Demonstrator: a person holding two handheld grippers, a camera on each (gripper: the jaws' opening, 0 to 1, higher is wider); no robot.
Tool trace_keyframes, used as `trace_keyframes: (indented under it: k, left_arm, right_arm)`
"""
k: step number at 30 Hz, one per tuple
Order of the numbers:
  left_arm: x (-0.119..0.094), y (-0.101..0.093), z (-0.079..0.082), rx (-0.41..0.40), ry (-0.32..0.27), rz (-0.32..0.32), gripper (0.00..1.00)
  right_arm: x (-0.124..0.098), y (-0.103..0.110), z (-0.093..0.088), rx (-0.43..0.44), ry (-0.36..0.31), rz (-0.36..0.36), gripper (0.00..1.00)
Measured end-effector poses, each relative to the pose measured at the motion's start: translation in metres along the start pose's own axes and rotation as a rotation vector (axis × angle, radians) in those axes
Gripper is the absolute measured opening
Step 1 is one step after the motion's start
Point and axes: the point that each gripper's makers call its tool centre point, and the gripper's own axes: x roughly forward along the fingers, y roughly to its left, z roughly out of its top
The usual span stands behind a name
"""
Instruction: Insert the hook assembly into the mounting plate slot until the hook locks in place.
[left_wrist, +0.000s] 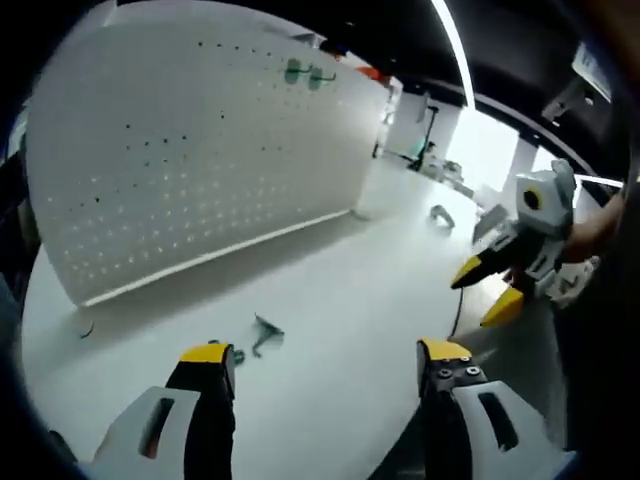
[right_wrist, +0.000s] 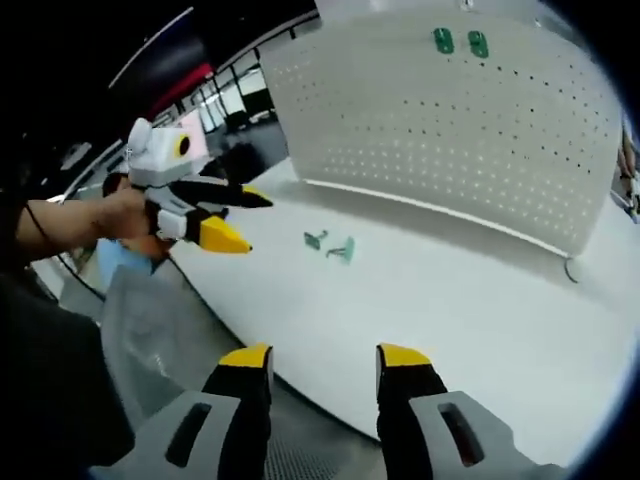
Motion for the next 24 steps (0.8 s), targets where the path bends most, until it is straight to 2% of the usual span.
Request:
trace_keyframes:
  k: [3,11,14,21,24]
  left_arm:
    - [0.015,0.002,-0.003,0.014,0.033,-0.024,0.74]
    - [0.042,0.003,-0.002,0.089,0.073,-0.075,0.71]
    - [0.052,0.010,-0.004,0.135,0.106,-0.086,0.69]
    - [0.074,0.027,-0.004,0.168,0.147,-0.101,0.63]
    - [0.083,0.029,-0.003,0.160,0.142,-0.111,0.62]
  right_arm:
    - [0.004,0.000,0.002,0.005,0.005,0.004,0.40]
    - [0.013,0.001,-0.002,0.023,0.022,0.016,0.40]
    - [0.015,0.001,-0.002,0.022,0.029,0.018,0.40]
    - [0.020,0.001,0.001,0.048,0.025,0.022,0.39]
    - [0.020,0.002,-0.002,0.084,0.029,0.029,0.39]
